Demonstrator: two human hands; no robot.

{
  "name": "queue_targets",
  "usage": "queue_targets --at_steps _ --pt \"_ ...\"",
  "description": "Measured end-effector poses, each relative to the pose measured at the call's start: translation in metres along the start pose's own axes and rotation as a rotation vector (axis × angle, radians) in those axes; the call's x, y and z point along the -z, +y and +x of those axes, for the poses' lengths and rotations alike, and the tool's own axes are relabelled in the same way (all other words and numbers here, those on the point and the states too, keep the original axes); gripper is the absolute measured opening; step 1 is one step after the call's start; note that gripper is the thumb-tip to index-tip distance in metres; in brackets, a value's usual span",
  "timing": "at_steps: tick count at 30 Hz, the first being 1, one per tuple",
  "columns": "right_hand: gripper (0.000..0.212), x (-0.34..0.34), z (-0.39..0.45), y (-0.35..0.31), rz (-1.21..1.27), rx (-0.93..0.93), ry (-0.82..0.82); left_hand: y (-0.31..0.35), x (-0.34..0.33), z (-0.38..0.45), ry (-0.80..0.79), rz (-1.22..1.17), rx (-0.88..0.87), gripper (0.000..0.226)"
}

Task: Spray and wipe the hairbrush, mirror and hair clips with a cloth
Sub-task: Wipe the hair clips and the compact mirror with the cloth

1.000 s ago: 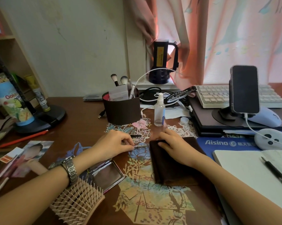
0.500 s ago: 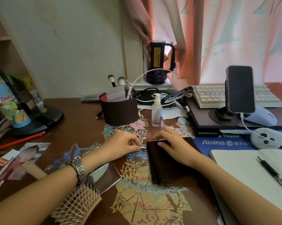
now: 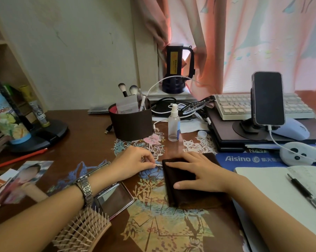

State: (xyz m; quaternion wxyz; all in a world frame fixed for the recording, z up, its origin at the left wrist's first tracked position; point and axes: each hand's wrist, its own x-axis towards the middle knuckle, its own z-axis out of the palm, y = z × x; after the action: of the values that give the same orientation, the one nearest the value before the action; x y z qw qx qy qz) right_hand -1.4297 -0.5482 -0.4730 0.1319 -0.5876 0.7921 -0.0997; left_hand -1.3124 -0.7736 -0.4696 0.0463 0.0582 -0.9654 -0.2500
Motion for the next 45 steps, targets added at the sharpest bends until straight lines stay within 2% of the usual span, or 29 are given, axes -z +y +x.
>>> queue_targets --at_steps 11,18,26,37,42,45 --pt "0.069 -0.001 -0.001 -0.005 0.023 -0.009 -0.012 0.015 -0.008 0.010 0.006 -0.007 -0.036 0.011" --pt "0.070 -0.002 -0.001 -0.008 0.018 -0.015 0.027 0.011 -0.008 0.010 -0.003 -0.151 -0.043 0.008" --pt "0.067 0.001 -0.003 -0.008 0.033 -0.031 0.028 0.007 0.002 0.006 -0.010 -0.092 -0.103 0.010" --pt "0.064 0.001 -0.002 -0.006 0.033 -0.036 -0.002 0.001 0.007 -0.004 -0.010 0.006 -0.083 0.012" --pt "0.064 0.001 -0.001 -0.007 0.055 -0.039 0.012 0.002 0.003 -0.001 -0.007 0.018 -0.076 0.027" --pt "0.064 0.001 -0.001 -0.008 0.052 -0.034 0.013 0.004 -0.001 0.002 -0.007 0.093 -0.104 0.021"
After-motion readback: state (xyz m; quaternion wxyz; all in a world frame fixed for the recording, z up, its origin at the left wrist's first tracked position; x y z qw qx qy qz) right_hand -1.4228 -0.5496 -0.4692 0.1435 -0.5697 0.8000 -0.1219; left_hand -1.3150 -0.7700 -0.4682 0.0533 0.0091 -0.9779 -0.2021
